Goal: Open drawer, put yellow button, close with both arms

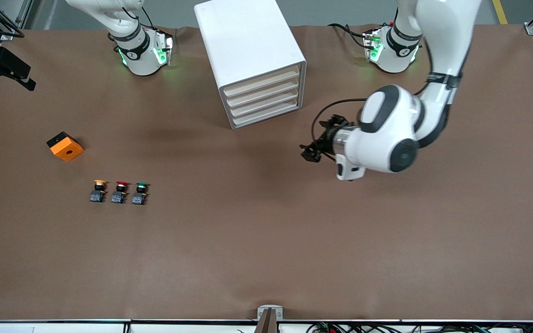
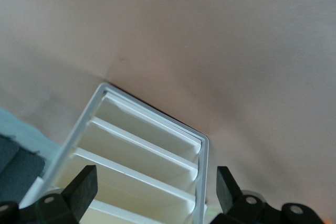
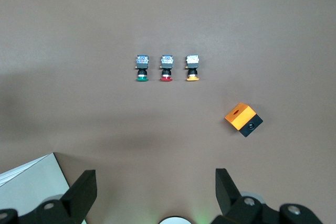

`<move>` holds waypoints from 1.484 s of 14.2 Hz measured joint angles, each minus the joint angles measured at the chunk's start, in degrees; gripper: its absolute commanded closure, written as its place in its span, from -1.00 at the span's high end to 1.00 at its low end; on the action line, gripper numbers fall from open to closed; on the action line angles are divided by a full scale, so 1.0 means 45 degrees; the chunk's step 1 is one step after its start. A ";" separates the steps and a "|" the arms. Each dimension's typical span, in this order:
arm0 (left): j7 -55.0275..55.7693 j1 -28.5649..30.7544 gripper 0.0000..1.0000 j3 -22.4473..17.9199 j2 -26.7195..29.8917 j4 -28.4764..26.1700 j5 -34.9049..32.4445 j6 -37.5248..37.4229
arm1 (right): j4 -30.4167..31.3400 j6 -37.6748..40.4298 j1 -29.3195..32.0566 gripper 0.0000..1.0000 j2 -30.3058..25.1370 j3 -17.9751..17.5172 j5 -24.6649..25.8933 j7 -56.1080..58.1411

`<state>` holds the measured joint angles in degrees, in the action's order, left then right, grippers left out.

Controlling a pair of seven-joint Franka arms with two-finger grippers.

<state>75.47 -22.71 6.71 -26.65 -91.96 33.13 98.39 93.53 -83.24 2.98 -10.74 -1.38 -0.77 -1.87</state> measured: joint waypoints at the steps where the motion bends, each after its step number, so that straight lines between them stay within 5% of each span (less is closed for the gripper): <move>1: 0.0914 -0.0287 1.00 0.0003 -0.0192 0.0009 0.0017 0.0064 | 0.0001 0.0000 0.0001 1.00 0.0000 0.0009 0.0001 0.0000; 10: 1.0972 -0.2202 1.00 0.0000 -0.2278 0.0798 0.1158 0.0495 | 0.0009 -0.0017 0.0074 1.00 0.0002 0.0079 0.0002 -0.0009; 21: 1.2504 -0.2234 1.00 -0.0026 -0.2599 0.1322 0.2474 -0.3203 | 0.0058 -0.0647 0.1074 1.00 0.1877 0.0354 0.0023 -0.0026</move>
<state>131.74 -32.77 6.59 -38.34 -86.02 44.27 83.98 93.79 -86.16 7.82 -2.30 0.21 -0.67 -1.99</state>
